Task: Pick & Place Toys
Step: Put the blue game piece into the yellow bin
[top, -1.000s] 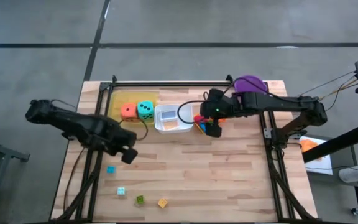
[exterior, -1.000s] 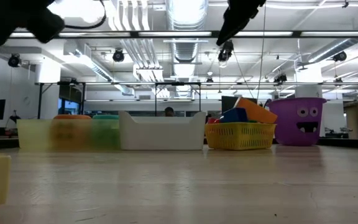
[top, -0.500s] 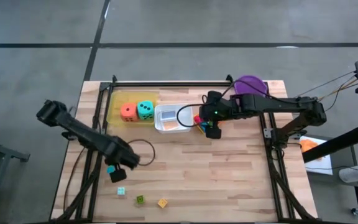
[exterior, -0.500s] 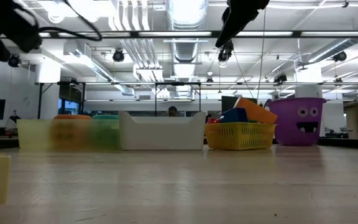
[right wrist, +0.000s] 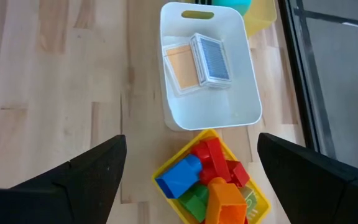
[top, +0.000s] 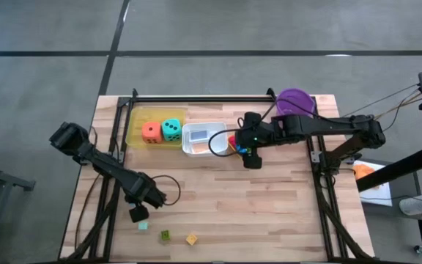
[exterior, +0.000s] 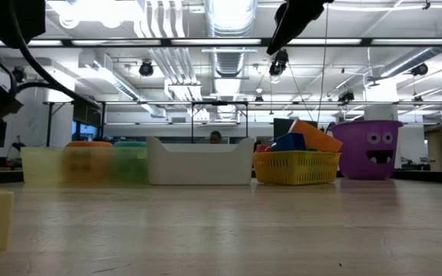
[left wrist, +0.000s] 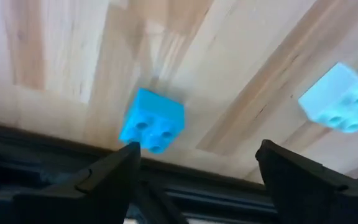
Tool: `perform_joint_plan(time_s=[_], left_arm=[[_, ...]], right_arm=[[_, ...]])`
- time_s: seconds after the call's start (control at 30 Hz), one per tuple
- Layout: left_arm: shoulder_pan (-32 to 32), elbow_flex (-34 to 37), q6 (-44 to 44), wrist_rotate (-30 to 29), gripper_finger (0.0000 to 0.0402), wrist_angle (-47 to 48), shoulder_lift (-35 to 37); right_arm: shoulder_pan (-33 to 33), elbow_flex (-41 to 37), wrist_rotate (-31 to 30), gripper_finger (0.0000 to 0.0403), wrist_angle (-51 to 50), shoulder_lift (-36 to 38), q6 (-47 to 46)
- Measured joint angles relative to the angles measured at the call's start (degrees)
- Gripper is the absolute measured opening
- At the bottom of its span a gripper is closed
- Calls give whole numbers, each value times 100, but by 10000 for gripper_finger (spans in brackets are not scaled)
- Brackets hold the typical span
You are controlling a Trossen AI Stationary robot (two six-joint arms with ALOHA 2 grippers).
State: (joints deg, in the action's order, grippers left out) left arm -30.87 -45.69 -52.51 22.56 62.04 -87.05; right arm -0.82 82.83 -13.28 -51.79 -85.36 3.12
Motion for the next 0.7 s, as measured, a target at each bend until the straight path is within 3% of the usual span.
perform_joint_plan(time_s=[0.33, 0.7], left_arm=[[-16, 635, -145, 102, 310, -148, -7], [-37, 675, 233, -198, 310, -675, -7]], right_arm=[[-19, 4, 47, 358, -31, 13, -295], [-46, 7, 128, 358, -26, 13, -426]])
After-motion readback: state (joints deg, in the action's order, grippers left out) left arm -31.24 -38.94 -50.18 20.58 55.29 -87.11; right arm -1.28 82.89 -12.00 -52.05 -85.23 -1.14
